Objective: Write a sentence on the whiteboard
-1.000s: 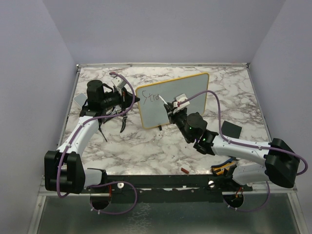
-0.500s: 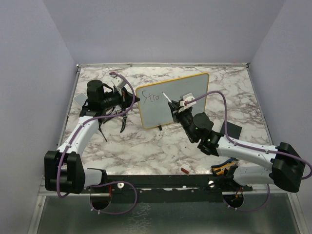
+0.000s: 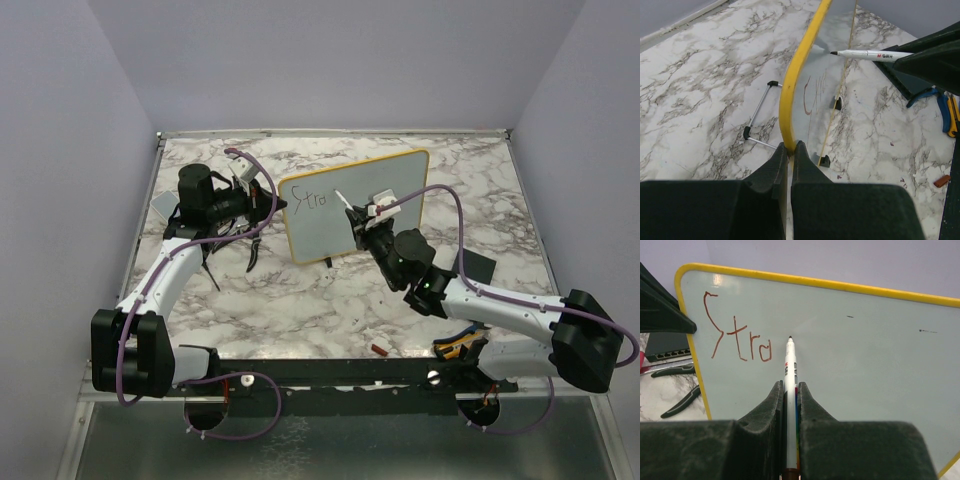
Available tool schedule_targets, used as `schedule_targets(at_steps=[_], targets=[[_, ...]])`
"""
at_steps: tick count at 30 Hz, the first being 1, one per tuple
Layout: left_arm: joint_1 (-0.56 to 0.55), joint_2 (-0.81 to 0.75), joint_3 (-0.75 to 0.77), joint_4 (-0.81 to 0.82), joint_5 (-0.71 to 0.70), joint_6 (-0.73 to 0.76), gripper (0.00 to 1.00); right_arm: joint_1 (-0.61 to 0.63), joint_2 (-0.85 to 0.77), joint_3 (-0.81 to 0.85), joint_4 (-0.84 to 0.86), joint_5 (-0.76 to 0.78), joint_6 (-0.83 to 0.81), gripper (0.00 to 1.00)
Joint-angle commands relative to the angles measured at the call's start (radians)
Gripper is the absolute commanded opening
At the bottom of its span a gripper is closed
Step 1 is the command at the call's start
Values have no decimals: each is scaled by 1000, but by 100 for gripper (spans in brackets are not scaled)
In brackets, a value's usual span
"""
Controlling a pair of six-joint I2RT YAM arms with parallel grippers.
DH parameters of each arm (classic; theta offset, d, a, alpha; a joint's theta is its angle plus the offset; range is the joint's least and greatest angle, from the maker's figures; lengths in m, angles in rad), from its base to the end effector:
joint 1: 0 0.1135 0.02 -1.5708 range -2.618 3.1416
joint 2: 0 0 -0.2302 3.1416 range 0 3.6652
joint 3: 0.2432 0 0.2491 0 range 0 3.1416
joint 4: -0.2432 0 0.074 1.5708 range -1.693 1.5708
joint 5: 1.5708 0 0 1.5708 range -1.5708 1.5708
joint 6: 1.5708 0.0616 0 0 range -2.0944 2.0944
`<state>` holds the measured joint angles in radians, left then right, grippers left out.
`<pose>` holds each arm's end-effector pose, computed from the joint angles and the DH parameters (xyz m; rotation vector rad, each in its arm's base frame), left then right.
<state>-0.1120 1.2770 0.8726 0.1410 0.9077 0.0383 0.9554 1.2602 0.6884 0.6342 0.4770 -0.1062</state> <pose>0.2999 -0.0826 0.2647 0.7615 1.6483 -0.8771 0.2043 0.2400 0.2603 -0.4175 1.4655 0.3201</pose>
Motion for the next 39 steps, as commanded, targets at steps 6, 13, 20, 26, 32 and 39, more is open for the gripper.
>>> schedule_targets(at_steps=[6,13,20,26,32,39], targets=[[0,-4,-15,-34,-56,51,0,-4,47,22,22,-14,5,1],[0,-4,-15,-34,-58,52,0,-4,37,-4,-12,5,41,1],[0,-4,-16,-34,-58,51,0,-4,29,-32,-42,-4,79,1],[0,-8,-17,-35,-57,52,0,-3,39,-31,-43,-3,87,1],[0,-5,-16,-34,-58,52,0,-3,35,-13,-17,-2,71,1],[0,-8,-16,-35,-58,51,0,-3,34,24,22,9,22,1]])
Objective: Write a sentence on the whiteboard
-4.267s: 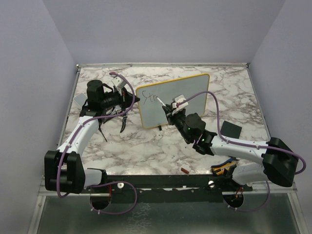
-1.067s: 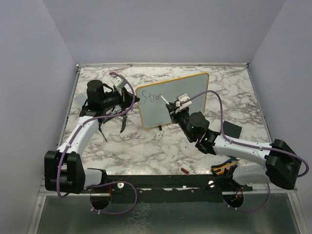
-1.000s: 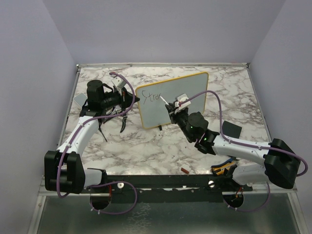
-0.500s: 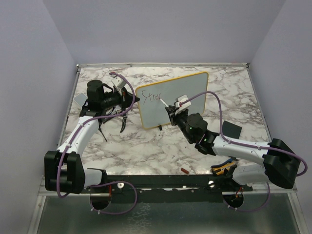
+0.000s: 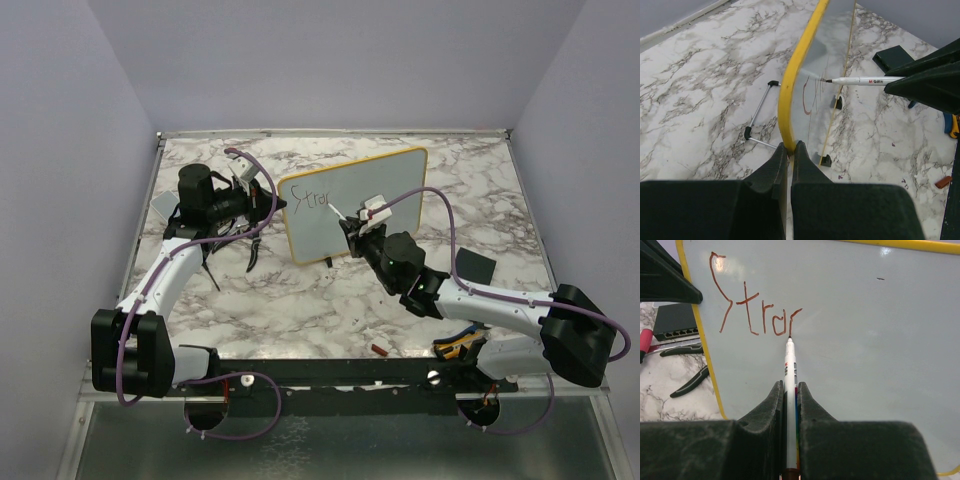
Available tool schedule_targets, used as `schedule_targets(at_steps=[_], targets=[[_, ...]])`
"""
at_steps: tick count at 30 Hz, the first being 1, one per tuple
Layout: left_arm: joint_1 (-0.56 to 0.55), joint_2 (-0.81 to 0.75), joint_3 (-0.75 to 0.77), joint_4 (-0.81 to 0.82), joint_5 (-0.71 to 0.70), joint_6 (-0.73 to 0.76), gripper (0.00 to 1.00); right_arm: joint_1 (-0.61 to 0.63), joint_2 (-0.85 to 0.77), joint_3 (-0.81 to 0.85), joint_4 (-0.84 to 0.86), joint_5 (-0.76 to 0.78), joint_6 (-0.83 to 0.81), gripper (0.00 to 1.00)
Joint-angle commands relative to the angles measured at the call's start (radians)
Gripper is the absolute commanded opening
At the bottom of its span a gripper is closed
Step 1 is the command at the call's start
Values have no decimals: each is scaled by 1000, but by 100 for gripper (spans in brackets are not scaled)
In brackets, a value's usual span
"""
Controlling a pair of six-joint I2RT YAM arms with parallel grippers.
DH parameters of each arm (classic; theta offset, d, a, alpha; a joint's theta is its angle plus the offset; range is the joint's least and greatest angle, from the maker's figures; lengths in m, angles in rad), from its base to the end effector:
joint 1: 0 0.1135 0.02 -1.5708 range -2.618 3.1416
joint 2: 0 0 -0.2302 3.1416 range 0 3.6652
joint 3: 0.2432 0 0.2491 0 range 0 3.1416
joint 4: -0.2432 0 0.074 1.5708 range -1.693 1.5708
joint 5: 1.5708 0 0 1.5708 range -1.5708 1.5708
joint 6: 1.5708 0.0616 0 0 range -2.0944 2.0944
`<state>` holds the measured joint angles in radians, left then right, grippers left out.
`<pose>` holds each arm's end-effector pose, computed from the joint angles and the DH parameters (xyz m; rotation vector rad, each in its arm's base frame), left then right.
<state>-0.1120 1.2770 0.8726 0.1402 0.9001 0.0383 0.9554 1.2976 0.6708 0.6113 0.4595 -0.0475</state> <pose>0.3003 -0.0823 0.2645 0.7562 1.6517 -0.8707 0.2059 0.2440 0.2399 -0.4333 1.5352 0.3445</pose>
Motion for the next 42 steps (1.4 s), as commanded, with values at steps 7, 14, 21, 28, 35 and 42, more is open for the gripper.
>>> schedule_targets(at_steps=[7,14,21,28,35,42], targets=[[0,-7,-17,-33,-49,51,0,-3,-7,51,64,42,-65,1],[1,-8,-17,-33,-52,52,0,-4,-13,38,69,106,-71,1],[0,-8,-17,-34,-50,52,0,-4,-16,22,42,108,-51,1],[0,-10,-17,-33,-50,51,0,-4,-10,-1,-6,85,4,1],[0,-8,-15,-34,-50,51,0,-3,-14,-36,-30,56,38,1],[0,-8,-15,-33,-52,52,0,-3,-47,-35,-7,42,10,1]])
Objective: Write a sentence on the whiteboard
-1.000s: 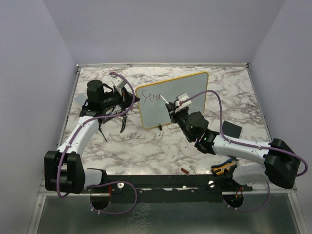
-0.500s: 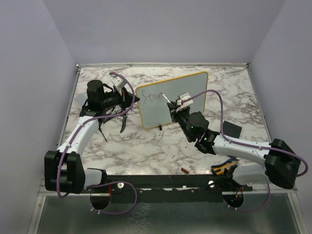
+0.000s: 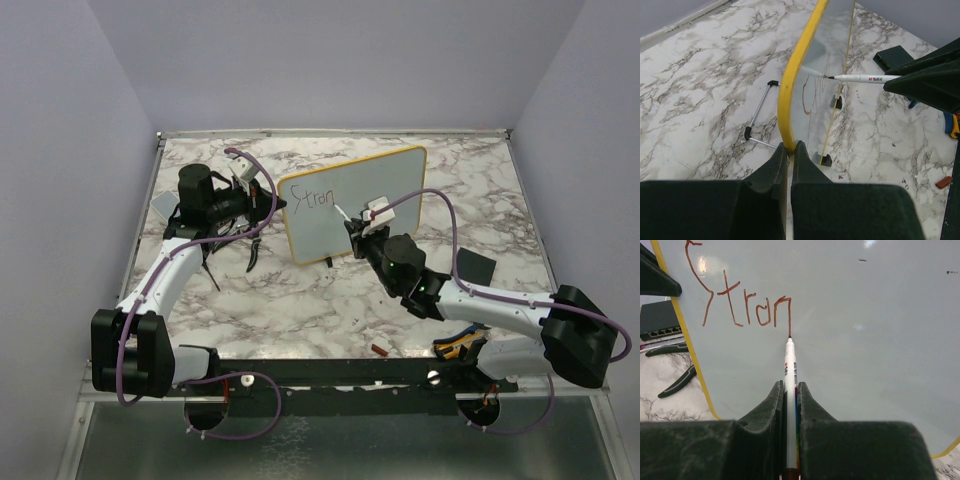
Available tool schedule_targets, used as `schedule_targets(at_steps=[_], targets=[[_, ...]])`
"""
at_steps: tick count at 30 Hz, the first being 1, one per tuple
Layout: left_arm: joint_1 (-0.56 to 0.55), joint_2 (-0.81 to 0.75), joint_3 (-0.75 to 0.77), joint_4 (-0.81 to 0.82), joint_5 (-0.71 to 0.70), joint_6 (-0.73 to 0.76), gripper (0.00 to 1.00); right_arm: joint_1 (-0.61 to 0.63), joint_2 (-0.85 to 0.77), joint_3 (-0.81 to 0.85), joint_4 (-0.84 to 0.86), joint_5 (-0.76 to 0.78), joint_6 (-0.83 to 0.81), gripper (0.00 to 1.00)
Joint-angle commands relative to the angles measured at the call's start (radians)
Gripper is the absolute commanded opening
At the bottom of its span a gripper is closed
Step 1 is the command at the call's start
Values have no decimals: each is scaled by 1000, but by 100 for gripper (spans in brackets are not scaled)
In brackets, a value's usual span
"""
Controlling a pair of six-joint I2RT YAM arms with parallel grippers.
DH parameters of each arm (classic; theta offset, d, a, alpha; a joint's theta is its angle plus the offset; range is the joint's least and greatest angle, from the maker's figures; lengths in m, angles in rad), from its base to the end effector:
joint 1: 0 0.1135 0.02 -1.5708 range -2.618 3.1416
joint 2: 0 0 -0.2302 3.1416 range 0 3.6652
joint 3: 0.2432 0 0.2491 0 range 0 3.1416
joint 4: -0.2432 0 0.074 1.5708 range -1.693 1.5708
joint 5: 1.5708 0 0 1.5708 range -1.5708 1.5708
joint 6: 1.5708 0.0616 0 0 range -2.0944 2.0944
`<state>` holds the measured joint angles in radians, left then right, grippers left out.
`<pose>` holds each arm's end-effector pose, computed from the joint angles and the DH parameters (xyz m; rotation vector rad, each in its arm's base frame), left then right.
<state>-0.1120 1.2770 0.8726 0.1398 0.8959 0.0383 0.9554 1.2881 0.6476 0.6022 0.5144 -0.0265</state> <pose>0.3005 -0.0822 0.2644 0.7533 1.6536 -0.8671 0.2054 0.2381 0.2333 -0.3880 1.5653 0.3063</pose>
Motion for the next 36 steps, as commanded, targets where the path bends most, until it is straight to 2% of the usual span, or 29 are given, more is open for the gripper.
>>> schedule_targets(at_steps=[1,6,24,36], targets=[[0,-8,-15,-33,-49,52,0,-3,-52,-16,10,-23,-13,1],[0,-7,-16,-33,-49,52,0,-3,-108,-8,-8,1,-8,0],[0,-10,-18,-32,-49,52,0,-16,-28,35,64,69,-67,1],[0,-8,-18,-33,-48,52,0,-21,-2,60,70,-9,-94,1]])
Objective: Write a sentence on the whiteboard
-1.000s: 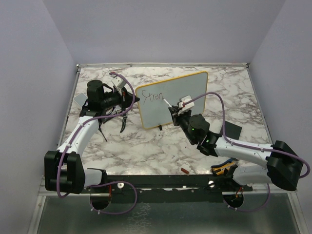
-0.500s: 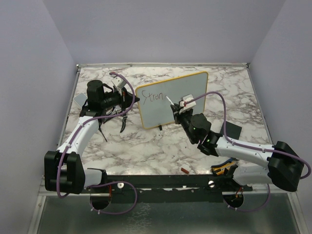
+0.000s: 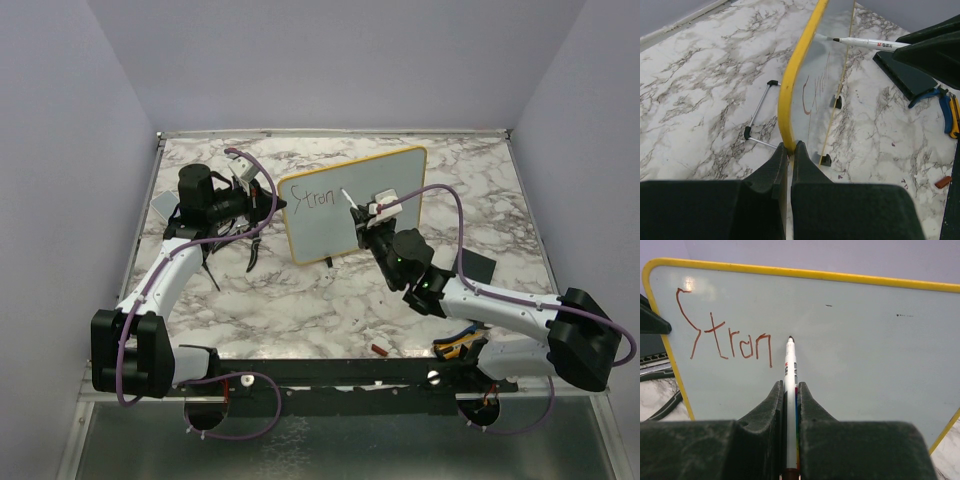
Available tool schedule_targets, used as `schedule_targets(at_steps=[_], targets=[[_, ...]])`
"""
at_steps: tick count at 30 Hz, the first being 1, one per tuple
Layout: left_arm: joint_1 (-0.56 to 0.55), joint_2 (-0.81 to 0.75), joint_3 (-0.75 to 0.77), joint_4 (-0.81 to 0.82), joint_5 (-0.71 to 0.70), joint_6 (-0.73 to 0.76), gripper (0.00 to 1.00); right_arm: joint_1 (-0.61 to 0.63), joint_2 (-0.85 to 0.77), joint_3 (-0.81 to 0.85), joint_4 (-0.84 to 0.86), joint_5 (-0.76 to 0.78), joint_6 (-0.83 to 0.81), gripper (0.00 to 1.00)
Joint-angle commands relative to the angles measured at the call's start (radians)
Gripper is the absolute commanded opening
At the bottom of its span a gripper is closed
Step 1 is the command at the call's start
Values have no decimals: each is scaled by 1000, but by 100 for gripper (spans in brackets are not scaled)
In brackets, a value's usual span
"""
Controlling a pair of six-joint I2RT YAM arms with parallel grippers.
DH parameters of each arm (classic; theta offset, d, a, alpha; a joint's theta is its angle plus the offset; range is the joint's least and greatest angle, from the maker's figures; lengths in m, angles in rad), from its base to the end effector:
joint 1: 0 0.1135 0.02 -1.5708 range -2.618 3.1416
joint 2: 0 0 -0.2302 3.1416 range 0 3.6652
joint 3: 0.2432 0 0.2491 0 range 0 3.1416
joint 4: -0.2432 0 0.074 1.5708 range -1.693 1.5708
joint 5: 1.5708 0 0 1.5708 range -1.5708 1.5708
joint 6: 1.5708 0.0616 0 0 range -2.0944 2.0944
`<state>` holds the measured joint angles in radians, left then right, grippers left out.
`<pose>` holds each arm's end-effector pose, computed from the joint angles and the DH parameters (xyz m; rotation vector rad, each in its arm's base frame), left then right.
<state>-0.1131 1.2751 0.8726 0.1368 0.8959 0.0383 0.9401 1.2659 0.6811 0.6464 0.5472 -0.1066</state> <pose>0.3000 -0.0825 0.2647 0.7540 1.6544 -0.8683 0.2099 0.2330 0.2574 -0.3522 1.4823 0.2539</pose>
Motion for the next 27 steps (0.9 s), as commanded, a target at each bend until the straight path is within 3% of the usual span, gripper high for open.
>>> schedule_targets(at_steps=[1,13,27], targets=[[2,-6,-18,-30,-48,52,0,-6,24,28,20,-42,-12,1],[2,-6,-17,-30,-51,52,0,-6,31,-8,-36,-28,52,0],[1,-4,-17,-29,-49,52,0,-6,1,-19,-25,56,21,1]])
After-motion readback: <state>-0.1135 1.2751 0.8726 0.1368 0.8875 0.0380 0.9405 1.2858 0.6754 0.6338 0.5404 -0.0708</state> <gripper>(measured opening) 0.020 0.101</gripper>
